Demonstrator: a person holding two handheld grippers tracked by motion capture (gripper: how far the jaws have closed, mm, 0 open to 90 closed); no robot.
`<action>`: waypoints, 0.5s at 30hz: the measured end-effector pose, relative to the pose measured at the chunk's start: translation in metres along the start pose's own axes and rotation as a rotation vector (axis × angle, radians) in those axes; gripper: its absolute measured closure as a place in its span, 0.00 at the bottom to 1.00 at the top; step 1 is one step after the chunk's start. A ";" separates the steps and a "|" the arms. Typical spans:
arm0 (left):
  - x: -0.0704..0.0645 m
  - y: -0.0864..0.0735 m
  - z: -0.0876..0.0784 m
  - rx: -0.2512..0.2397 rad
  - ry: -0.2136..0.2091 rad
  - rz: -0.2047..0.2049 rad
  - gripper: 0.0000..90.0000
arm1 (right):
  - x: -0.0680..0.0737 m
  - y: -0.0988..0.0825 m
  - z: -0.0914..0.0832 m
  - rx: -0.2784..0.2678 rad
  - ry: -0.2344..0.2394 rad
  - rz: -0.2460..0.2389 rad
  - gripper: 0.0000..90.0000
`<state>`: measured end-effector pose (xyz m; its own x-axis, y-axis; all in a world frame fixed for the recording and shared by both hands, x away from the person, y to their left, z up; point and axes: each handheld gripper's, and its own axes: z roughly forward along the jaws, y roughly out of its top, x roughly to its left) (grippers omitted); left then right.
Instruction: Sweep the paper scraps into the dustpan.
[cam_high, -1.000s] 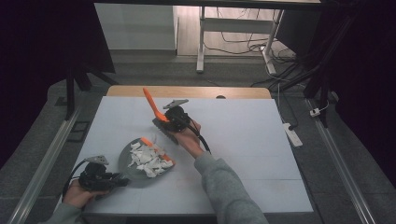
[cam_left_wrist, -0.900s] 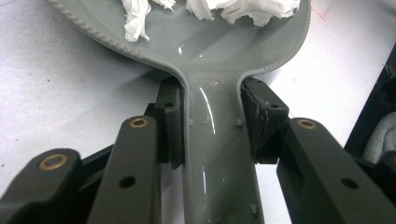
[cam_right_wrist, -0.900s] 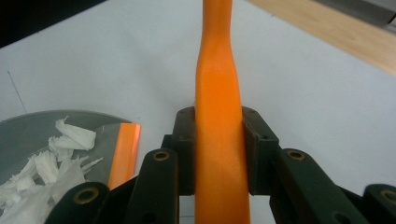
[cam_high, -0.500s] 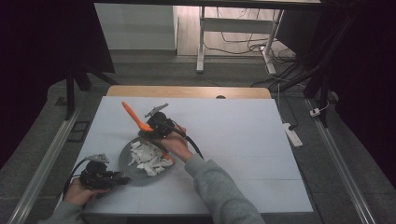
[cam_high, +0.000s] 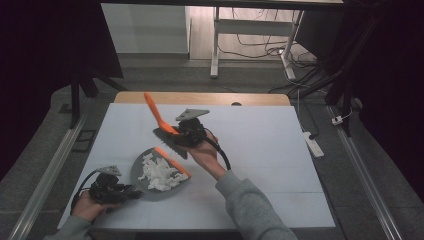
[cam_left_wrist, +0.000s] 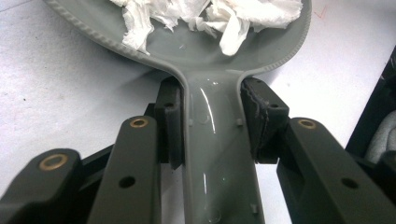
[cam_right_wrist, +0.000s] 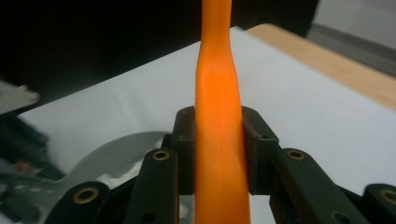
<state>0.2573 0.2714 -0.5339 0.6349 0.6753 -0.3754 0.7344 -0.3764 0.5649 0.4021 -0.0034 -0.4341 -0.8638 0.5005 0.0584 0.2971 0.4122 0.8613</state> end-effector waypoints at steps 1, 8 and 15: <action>0.000 0.000 0.000 0.001 0.001 0.003 0.68 | -0.005 0.000 -0.004 -0.007 -0.018 0.011 0.78; 0.000 0.000 0.000 0.004 0.003 0.003 0.68 | -0.033 -0.014 -0.006 0.042 -0.095 0.051 0.78; -0.001 0.000 0.000 -0.001 0.002 -0.003 0.68 | -0.032 -0.032 0.033 0.136 -0.085 0.062 0.78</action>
<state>0.2569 0.2702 -0.5337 0.6318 0.6778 -0.3759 0.7364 -0.3737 0.5639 0.4335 -0.0075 -0.4801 -0.8065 0.5880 0.0613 0.4056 0.4749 0.7810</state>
